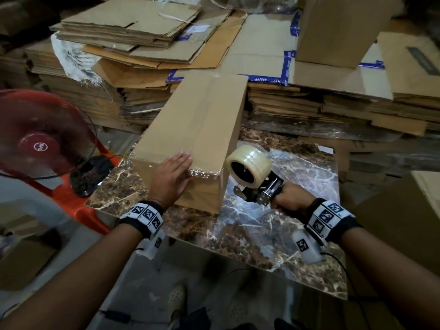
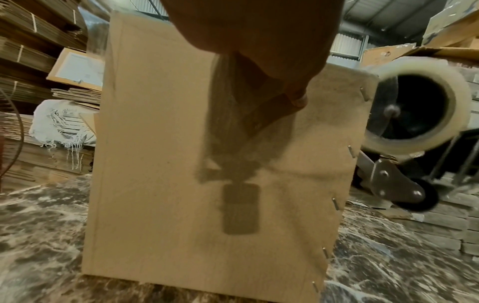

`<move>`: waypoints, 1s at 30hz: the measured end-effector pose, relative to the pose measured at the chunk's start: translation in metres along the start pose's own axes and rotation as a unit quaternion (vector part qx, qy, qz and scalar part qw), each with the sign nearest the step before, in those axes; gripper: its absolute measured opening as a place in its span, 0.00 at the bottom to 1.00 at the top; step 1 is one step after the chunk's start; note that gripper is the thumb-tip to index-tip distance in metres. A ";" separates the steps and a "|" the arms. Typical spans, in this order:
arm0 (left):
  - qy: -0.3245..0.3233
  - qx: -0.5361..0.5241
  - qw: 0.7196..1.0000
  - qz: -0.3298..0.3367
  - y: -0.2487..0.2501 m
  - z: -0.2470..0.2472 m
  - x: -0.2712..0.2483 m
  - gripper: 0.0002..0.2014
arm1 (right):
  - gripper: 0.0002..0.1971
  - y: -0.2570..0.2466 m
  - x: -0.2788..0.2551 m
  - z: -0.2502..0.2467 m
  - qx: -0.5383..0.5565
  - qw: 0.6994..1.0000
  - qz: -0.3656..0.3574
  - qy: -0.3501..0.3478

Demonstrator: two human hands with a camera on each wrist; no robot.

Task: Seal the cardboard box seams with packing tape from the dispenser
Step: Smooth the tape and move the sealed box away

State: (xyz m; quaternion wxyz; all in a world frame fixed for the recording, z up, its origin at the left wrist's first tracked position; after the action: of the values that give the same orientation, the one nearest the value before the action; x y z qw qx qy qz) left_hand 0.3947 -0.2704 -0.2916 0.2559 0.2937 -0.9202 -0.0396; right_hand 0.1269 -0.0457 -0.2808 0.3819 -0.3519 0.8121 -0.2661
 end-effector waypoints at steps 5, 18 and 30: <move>-0.002 -0.003 1.000 -0.003 0.001 -0.001 -0.001 0.27 | 0.06 0.030 0.001 0.023 0.104 0.992 0.061 -0.033; -0.013 -0.010 1.000 -0.017 0.000 0.001 -0.003 0.30 | 0.13 0.045 0.045 0.101 0.547 0.821 0.152 -0.055; -0.128 -0.118 0.983 -0.054 0.009 -0.038 0.007 0.40 | 0.34 0.076 0.051 0.086 -0.047 0.995 0.088 0.015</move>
State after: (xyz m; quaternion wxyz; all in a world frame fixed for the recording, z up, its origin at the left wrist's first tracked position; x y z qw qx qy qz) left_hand 0.4040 -0.2635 -0.2534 0.1666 0.3028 -0.9170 -0.1993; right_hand 0.1454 -0.0529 -0.4047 0.3742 -0.2925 0.8574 -0.1983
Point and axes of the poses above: each hand's wrist, its own x-axis towards the middle knuckle, its own z-axis out of the palm, y = z × x, the point moved 3 cm from there along x, towards the middle knuckle, and after that the axes turned 9 degrees about -z, right-handed, at the moved point
